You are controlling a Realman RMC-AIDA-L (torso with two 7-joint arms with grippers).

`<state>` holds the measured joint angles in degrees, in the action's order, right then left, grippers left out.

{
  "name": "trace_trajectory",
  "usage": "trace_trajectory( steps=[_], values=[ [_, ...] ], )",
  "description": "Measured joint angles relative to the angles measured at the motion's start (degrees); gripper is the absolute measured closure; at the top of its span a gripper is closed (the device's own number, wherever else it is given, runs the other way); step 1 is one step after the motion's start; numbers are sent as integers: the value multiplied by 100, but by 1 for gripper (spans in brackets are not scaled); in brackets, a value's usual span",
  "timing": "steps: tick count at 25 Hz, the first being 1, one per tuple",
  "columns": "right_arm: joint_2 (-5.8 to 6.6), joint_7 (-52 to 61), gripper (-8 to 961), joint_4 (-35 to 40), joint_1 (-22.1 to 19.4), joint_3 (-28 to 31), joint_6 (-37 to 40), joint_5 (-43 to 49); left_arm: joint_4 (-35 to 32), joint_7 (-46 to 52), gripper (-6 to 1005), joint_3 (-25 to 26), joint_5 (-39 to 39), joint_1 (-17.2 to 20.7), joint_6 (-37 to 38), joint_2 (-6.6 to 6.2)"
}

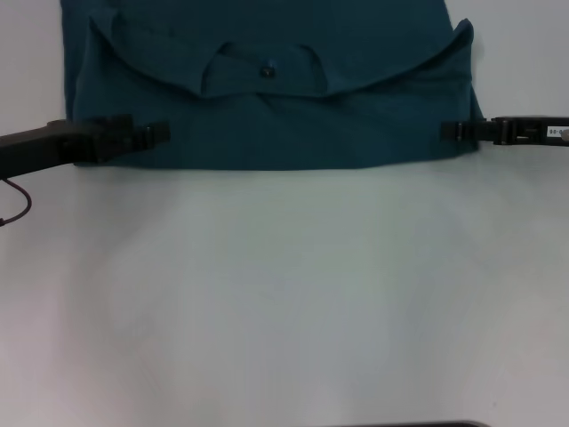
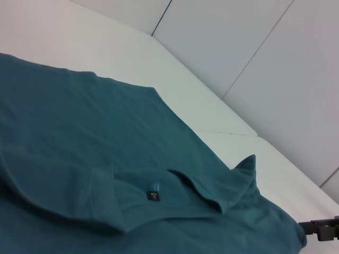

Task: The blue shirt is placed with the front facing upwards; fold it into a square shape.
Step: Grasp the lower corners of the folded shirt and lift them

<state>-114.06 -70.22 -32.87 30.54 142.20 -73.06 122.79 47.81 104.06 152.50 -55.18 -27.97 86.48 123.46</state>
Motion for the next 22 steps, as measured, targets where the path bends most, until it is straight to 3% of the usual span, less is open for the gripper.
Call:
trace_trajectory(
  steps=[10,22],
  values=[
    [42,17,221,-1,-132,27,11,0,0,-1,139,0,-1,2,1,12],
    [-110,-55,222,61,-7,-4,203,0,0,-1,140,0,-3,2,0,5]
  ],
)
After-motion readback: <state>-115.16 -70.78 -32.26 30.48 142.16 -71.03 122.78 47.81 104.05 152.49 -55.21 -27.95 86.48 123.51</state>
